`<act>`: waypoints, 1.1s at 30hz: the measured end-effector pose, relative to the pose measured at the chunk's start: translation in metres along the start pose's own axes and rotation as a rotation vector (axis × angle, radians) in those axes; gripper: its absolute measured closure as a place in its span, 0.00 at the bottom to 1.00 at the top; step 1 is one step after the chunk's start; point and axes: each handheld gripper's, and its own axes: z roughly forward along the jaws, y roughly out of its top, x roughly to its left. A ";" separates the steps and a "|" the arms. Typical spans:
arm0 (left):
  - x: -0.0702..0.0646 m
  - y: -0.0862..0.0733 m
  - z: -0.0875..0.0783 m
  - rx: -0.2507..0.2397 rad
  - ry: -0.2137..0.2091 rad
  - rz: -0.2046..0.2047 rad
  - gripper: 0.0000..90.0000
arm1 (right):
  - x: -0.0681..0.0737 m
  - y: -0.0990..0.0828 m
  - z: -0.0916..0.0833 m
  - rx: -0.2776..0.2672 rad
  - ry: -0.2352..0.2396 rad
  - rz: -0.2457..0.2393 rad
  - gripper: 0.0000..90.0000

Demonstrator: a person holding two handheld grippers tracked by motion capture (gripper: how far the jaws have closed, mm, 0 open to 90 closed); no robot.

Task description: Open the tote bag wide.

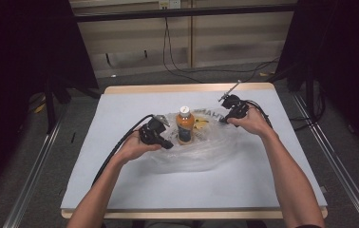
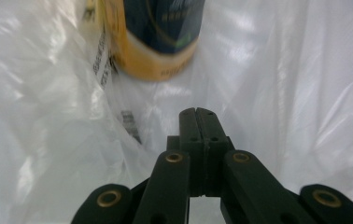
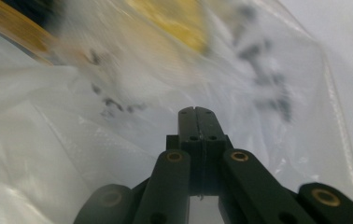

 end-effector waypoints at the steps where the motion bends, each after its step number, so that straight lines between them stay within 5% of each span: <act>1: 0.000 -0.001 -0.001 -0.032 -0.004 -0.021 1.00 | 0.002 0.000 -0.003 -0.027 0.006 0.007 1.00; 7: 0.000 -0.001 -0.021 -0.092 0.014 -0.014 1.00 | 0.008 0.000 -0.020 -0.097 -0.003 0.004 1.00; 9: -0.002 -0.001 -0.024 -0.143 0.024 -0.041 1.00 | 0.009 0.000 -0.023 -0.115 -0.002 0.005 1.00; 11: 0.001 0.000 -0.030 -0.122 0.031 -0.023 1.00 | 0.011 0.000 -0.032 -0.163 -0.005 0.010 1.00; 12: 0.002 -0.001 -0.029 -0.189 0.040 -0.047 1.00 | 0.012 -0.001 -0.033 -0.187 -0.002 0.006 1.00; 14: 0.003 -0.002 -0.031 -0.180 0.051 -0.049 1.00 | 0.013 -0.002 -0.033 -0.204 -0.001 0.001 1.00; 17: 0.003 -0.003 -0.030 -0.243 0.064 -0.084 1.00 | 0.025 -0.006 -0.025 -0.219 -0.005 -0.007 1.00; 21: 0.001 -0.007 -0.035 -0.260 0.070 -0.088 1.00 | 0.033 -0.007 -0.029 -0.277 -0.022 -0.017 1.00; 33: 0.002 -0.046 -0.064 -0.397 0.126 -0.173 1.00 | 0.032 -0.026 -0.070 -0.434 -0.114 0.058 1.00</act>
